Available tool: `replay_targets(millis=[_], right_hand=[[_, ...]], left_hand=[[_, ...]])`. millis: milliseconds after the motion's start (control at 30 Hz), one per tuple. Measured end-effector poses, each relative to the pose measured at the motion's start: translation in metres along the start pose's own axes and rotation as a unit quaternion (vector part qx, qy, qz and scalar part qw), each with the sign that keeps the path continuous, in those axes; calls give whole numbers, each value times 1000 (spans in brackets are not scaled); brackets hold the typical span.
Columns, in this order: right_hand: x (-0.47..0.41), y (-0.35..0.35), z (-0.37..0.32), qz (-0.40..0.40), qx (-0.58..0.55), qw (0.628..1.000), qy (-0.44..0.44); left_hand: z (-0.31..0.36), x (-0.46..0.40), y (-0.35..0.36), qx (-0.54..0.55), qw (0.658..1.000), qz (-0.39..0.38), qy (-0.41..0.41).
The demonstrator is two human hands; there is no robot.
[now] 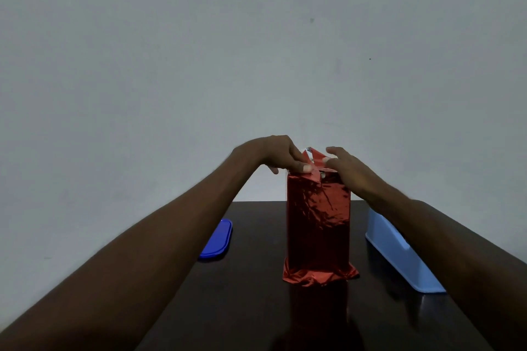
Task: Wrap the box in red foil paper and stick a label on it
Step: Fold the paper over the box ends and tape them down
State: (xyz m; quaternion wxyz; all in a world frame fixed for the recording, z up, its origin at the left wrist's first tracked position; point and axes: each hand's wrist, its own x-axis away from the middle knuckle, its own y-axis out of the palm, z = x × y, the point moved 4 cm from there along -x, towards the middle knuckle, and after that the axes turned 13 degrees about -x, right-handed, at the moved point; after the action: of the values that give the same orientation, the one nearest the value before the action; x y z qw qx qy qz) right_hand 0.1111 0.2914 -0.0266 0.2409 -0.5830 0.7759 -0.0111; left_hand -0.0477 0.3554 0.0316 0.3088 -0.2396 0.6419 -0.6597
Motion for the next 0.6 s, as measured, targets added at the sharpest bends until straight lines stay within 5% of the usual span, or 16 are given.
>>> replay_targets(millis=[100,600], right_hand=[[2,-9,-1,76,-36,995,-51],[-1,-3,7,-38,-35,998,-24]], left_hand=[[2,-3,0,4,1000,-14,-7],[3,-3,5,55,997,-37,-30]])
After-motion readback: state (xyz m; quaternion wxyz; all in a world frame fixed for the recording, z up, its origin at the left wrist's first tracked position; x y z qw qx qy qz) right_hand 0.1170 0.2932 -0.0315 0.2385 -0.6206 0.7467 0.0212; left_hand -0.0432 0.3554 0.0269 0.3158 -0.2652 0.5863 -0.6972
